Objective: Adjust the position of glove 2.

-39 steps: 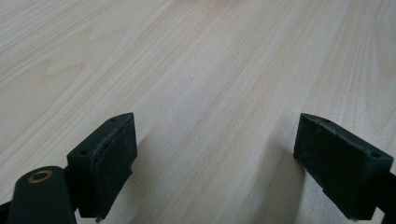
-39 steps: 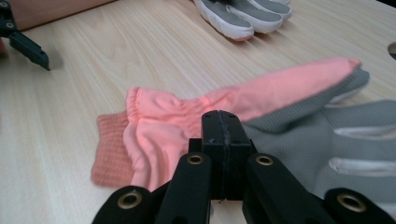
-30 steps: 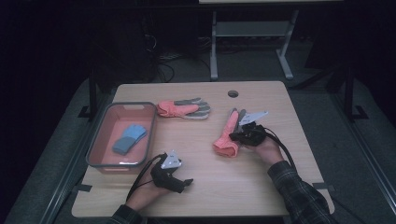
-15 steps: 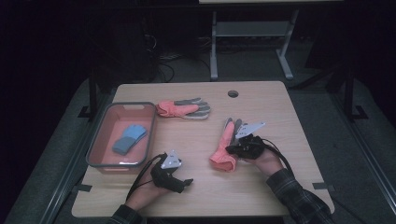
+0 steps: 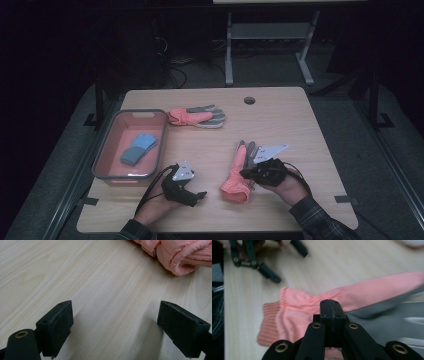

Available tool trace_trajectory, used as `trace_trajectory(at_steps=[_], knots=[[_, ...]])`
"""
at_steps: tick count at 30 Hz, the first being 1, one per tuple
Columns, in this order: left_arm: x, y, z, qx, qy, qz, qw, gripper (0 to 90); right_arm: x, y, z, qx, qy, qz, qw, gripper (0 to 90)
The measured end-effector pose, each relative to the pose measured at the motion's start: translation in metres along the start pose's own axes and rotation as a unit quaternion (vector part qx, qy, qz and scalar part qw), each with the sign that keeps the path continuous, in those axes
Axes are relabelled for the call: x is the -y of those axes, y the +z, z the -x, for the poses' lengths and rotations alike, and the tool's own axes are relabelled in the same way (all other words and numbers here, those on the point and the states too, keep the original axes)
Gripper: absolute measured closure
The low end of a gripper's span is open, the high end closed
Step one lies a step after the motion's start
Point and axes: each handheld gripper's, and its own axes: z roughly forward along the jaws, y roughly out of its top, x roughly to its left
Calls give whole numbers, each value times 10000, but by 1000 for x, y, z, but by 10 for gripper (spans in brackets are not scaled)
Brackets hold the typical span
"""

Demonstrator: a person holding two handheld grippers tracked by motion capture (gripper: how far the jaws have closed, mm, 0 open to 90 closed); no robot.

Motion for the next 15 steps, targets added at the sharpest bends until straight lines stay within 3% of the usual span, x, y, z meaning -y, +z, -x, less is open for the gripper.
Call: trace_trajectory(at_steps=[5, 8, 12, 15], knots=[[0, 0, -1, -7, 27, -3, 10000, 129, 1, -6, 37, 447, 169, 39, 9988, 900], [0, 0, 0, 1, 7, -4, 10000, 129, 2, 1, 54, 476, 332, 17, 9983, 900], [0, 0, 0, 0, -14, 15, 10000, 129, 10, 16, 62, 459, 398, -230, 9979, 900], [0, 0, 0, 2, 7, -2, 10000, 129, 11, 16, 61, 451, 401, -289, 9978, 900]])
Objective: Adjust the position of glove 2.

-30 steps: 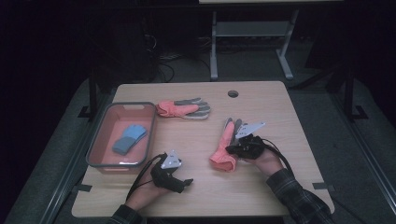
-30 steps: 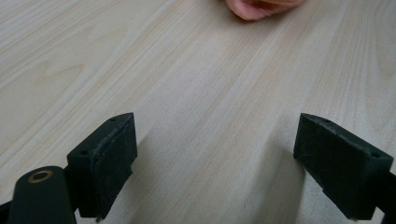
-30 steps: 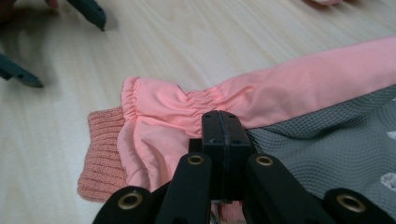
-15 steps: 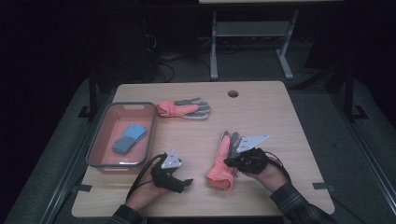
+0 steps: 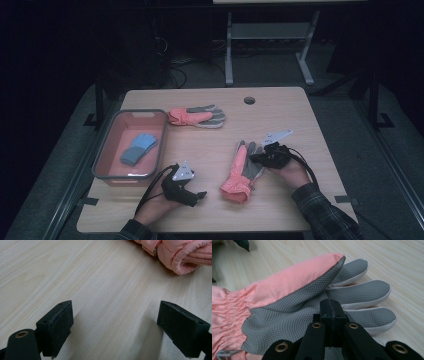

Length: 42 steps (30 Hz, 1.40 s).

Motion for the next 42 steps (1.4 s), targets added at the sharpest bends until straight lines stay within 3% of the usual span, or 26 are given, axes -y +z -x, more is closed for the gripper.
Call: trace_trajectory(at_steps=[13, 18, 22, 24, 28, 31, 33, 34, 38, 42], knots=[[0, 0, 0, 0, 1, 1, 10000, 129, 17, -17, -21, 35, -218, -149, 9996, 900], [0, 1, 0, 23, -1, 27, 10000, 127, 16, -23, -19, 23, -193, 104, 9998, 864], [-1, 0, -1, 28, 33, -19, 10000, 127, 18, -31, -17, 70, -112, 200, 9997, 755], [-3, 1, 0, 0, -12, -82, 10000, 127, 21, -35, -16, 279, -105, 285, 9991, 635], [-9, 2, 0, -46, -80, -260, 9996, 142, 33, -44, -5, 447, 160, 295, 9984, 489], [-13, 2, -1, -62, -123, -249, 9996, 167, 45, -49, 4, 608, 336, 271, 9972, 374], [-19, 1, -4, -81, -175, -174, 9997, 216, 53, -52, 10, 726, 392, 280, 9962, 275], [-22, 0, -6, -82, -185, -193, 9996, 261, 58, -54, 13, 744, 424, 241, 9960, 266], [-37, 0, -13, -199, -293, -179, 9992, 559, 73, -59, 19, 858, 535, 174, 9947, 221], [-52, 6, -28, -144, -370, -210, 9990, 854, 84, -64, 22, 898, 624, 183, 9938, 196]])
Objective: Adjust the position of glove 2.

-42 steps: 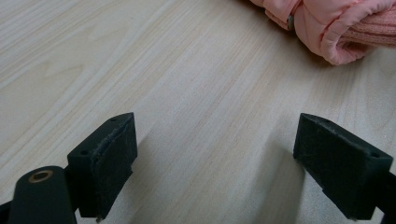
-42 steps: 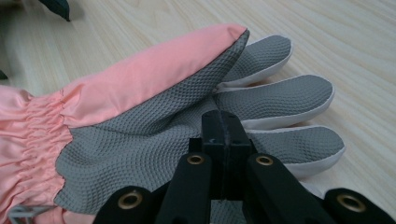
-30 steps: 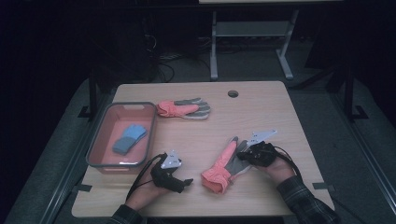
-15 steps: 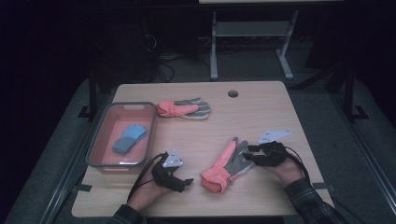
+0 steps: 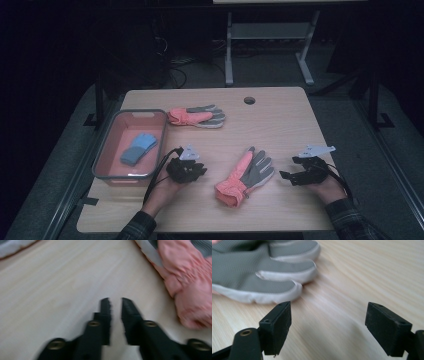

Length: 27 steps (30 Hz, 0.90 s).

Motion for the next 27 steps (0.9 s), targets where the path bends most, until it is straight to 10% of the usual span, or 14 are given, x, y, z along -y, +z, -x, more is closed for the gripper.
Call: trace_trajectory(at_steps=[27], knots=[[-105, 22, -116, -965, -284, 199, 9947, 898, 11, 9, -1, 35, -167, 13, 9999, 166]])
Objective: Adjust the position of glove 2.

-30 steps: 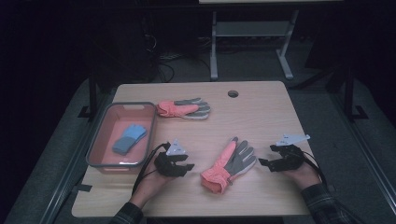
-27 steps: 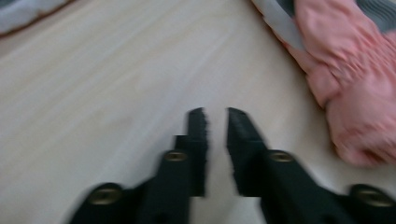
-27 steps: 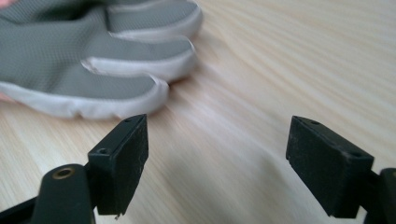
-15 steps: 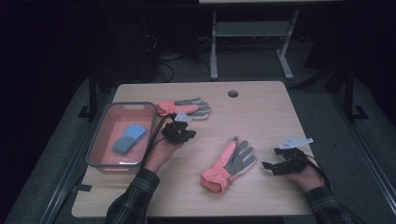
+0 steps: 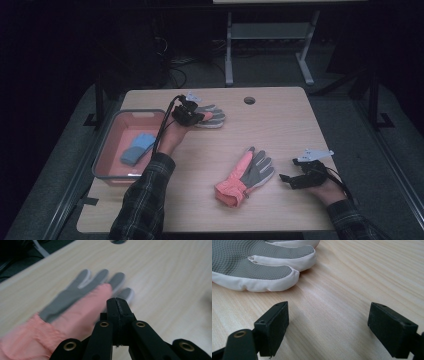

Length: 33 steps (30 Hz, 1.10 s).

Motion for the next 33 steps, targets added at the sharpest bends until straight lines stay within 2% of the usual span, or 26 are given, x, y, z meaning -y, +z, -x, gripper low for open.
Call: trace_trajectory(at_steps=[7, 11, 18, 22, 23, 25, 28, 33], knots=[[-10, 26, -19, -201, -76, -205, 9996, 897, 1, 0, 0, -6, 17, 67, 10000, 165], [-14, 40, -25, -325, -21, -333, 9989, 897, 1, 0, 0, -9, 15, 67, 10000, 165], [-11, 60, -32, -420, -118, -577, 9974, 897, 1, 1, 0, -40, -41, 72, 10000, 168], [-6, 66, -27, -320, -171, -746, 9965, 898, 1, 1, 0, -49, -44, 72, 10000, 169], [-5, 67, -25, -267, -254, -706, 9968, 898, 1, 1, -1, -54, -38, 70, 10000, 169], [-3, 65, -21, -175, -216, -715, 9971, 898, 1, 0, -1, -55, -35, 65, 10000, 168], [1, 62, -12, -55, -286, -620, 9976, 898, 1, 1, -1, -52, -33, 61, 10000, 168], [9, 56, 4, 76, -223, -580, 9980, 898, 1, 1, -1, -56, -40, 61, 10000, 169]])
